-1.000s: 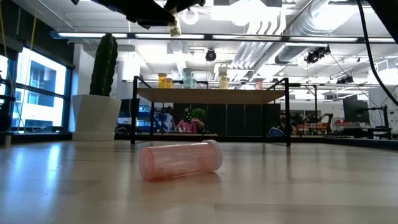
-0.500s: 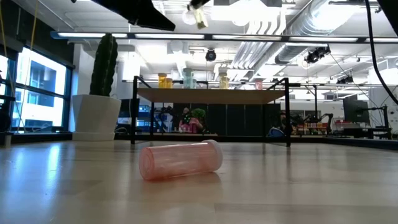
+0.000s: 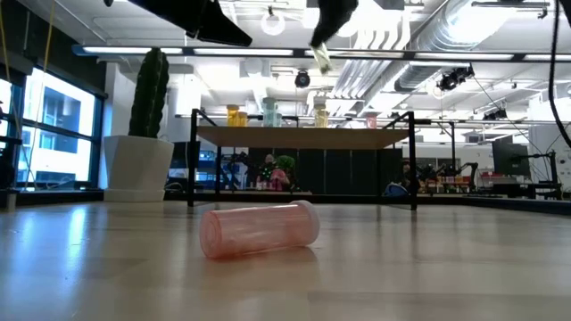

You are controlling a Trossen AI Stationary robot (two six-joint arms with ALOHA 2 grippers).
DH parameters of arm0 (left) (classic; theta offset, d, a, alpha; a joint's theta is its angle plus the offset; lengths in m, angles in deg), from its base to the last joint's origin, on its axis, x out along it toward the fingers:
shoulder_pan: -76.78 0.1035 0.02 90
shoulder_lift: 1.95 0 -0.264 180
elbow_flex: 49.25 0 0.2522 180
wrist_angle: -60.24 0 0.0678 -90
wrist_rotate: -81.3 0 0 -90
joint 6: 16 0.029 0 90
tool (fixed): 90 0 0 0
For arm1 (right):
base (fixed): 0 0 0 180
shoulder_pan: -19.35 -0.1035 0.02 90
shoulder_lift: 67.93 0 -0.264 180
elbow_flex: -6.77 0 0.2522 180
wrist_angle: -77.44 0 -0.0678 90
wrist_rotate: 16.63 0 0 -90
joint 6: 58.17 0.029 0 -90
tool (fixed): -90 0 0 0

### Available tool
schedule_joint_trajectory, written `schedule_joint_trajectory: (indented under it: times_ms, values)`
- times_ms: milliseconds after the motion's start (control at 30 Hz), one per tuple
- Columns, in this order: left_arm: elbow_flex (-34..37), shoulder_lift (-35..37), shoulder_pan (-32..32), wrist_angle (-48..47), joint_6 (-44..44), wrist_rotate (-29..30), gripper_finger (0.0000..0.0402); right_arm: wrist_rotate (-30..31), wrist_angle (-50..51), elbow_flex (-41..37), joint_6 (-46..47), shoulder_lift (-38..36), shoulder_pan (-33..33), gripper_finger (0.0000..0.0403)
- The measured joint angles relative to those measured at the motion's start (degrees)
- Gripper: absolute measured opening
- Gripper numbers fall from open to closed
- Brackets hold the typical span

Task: Pick and place medicine bottles onto shelf by color
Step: Put the yellow pill bottle on the shelf

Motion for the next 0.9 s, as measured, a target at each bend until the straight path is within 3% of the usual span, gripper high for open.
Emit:
schedule_joint_trajectory:
  times_ms: [233,533,700,900]
  values:
    - [0.00,0.00,0.22,-0.12,0.01,0.12,0.0195,-5.92,-16.71,-20.90,0.56,-10.31,4.34,0.0099]
    - [0.00,-0.02,0.22,0.12,0.01,-0.05,0.0195,-6.62,-40.79,-41.69,1.65,-21.32,5.20,0.0099]
    - [0.00,-0.02,0.22,0.13,0.01,-0.04,0.0195,-6.57,-48.12,-47.52,3.64,-21.81,6.59,0.0099]
    - [0.00,-0.02,0.22,0.09,0.01,0.00,0.0195,-6.60,-50.20,-48.00,6.22,-19.72,7.82,0.0108]
